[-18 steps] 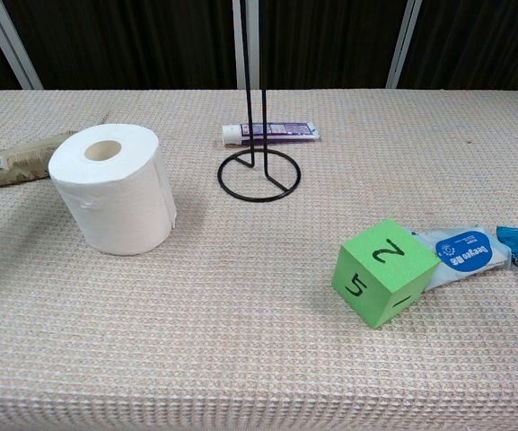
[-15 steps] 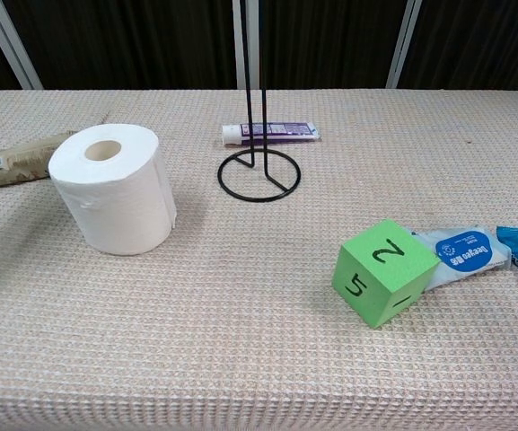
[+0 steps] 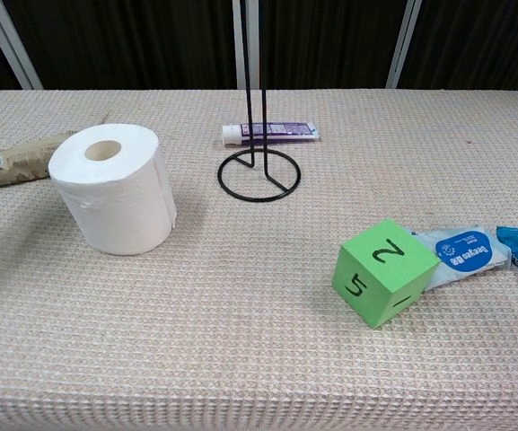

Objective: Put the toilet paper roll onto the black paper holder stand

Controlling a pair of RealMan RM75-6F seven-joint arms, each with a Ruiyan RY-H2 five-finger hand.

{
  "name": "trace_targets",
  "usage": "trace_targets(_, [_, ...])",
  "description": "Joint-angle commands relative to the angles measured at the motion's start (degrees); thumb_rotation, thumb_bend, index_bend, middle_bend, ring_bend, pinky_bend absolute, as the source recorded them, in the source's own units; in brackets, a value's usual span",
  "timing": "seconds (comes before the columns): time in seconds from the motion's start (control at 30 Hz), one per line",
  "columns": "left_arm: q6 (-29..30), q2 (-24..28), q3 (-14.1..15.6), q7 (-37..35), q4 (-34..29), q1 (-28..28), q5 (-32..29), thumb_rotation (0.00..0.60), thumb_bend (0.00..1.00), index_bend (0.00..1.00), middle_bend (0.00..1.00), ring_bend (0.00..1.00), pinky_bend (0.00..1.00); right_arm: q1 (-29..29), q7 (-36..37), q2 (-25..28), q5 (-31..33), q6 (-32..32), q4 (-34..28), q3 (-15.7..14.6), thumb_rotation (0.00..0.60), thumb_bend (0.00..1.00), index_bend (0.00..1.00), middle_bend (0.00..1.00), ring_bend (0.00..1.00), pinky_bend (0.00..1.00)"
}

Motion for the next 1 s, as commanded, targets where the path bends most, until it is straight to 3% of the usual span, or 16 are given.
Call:
trace_targets(0.03, [0.65, -0.27, 1.93, -0.77, 0.05, 1.27, 1.29, 0.125, 0.08, 0.09, 0.12, 0.12, 0.24, -0.5, 0.04, 0.22, 0.12, 0.4, -0.16, -0.09, 0.6, 0.42, 0.0, 0.0, 0.0, 0.0])
trace_targets(0.13, [0.6, -2.04, 4.32, -1.57, 3.16, 1.94, 3.35, 0.028, 0.06, 0.09, 0.12, 0.11, 0.24, -1.2, -0.13, 0.09, 0.29, 0.69, 0.27, -0.57, 0.6, 0.42, 0.0, 0.0, 0.0, 0.0])
trace_targets(0.33, [0.3, -7.71, 7.4, -1.7, 9.02, 3.05, 5.21, 0.003, 0.05, 0.07, 0.1, 0.08, 0.23, -2.2, 1.1, -0.88, 1.09, 0.59, 2.36, -1.26, 0.6, 0.42, 0.0, 0.0, 0.0, 0.0])
trace_targets(0.73, [1.26, -18.48, 6.79, -3.82, 17.08, 2.0, 6.19, 0.267, 0.05, 0.0, 0.05, 0.04, 0.21, -2.99, 2.11, -0.83, 1.84, 0.06, 2.45, -1.17, 0.6, 0.42, 0.0, 0.0, 0.0, 0.0])
trace_targets(1.0, [-0.24, -21.98, 6.06, -3.77, 17.55, -0.02, 6.12, 0.287, 0.05, 0.0, 0.05, 0.03, 0.21, -3.05, 3.35, 0.0, 3.0, -1.31, 1.48, -0.58, 0.6, 0.42, 0.0, 0.0, 0.0, 0.0])
